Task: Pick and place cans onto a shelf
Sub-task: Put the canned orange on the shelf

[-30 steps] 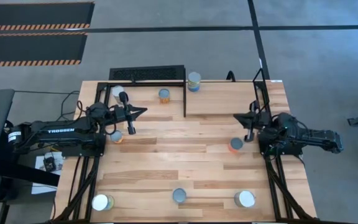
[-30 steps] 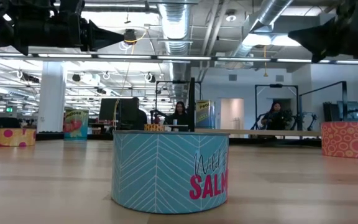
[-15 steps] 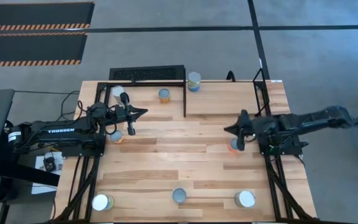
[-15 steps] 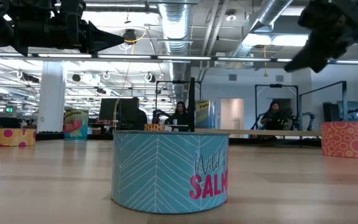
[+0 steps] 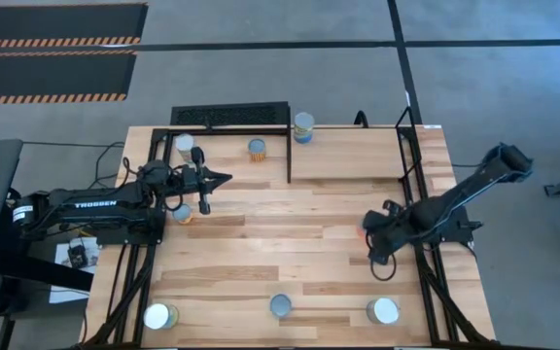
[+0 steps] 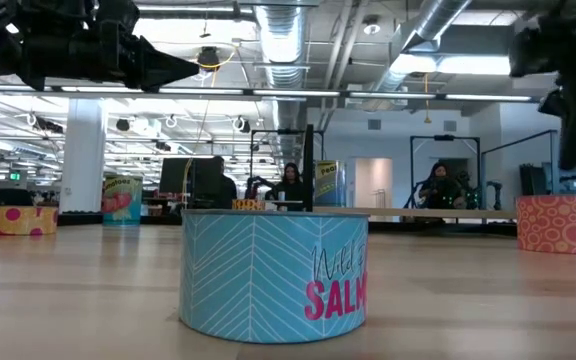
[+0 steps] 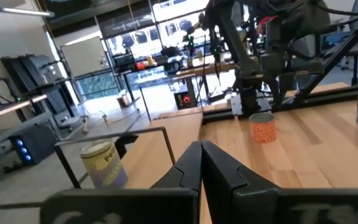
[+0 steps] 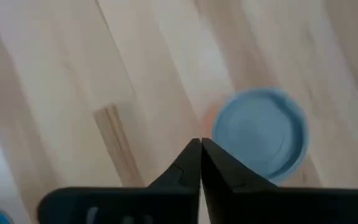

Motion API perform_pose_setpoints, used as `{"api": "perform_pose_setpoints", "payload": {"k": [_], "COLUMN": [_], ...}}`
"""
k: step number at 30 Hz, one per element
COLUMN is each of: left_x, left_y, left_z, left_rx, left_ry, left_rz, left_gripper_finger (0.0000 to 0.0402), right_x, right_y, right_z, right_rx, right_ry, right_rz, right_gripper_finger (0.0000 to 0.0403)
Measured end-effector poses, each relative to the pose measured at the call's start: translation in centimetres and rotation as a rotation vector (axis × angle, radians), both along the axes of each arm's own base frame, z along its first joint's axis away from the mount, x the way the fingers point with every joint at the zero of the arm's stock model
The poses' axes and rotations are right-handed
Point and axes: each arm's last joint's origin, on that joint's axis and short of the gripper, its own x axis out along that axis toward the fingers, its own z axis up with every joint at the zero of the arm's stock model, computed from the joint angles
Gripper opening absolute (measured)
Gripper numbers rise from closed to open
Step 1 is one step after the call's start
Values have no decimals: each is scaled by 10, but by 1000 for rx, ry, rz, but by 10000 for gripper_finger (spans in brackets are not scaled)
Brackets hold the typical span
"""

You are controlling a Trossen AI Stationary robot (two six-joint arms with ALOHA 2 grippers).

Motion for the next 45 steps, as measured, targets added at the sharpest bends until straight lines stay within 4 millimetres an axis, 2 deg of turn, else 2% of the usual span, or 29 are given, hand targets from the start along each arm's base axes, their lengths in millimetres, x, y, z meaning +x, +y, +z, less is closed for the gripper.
{"api": "perform_pose_setpoints", "payload": {"k": [8,13,16,21,23,28,32,35,39,45], "left_x": [0,0,0,0,0,0,0,0,0,0], "left_y": [0,0,0,0,1,1,1,1,1,1], "left_z": [-2,-2,-2,-5,-6,-8,-8,-8,-7,-7], "left_rx": [-15,-16,-16,-25,-31,-63,-70,-66,-60,-45], "left_ry": [18,20,21,46,62,71,69,69,65,64], "left_rz": [0,3,4,17,36,50,50,50,50,50], "left_gripper_finger": [0,0,0,0,0,0,0,0,0,0], "right_x": [12,19,24,34,42,67,88,97,112,133], "right_y": [-4,-7,-9,-11,-12,-26,-58,-92,-145,-229], "right_z": [-20,-29,-32,-29,-19,26,64,77,80,65], "right_rx": [-73,-80,-76,-74,-58,-59,-124,-165,-224,-232], "right_ry": [161,229,246,237,204,32,-80,-76,-23,92], "right_rz": [41,79,94,158,175,218,199,147,131,175], "right_gripper_finger": [111,129,107,21,15,16,8,10,5,6]}}
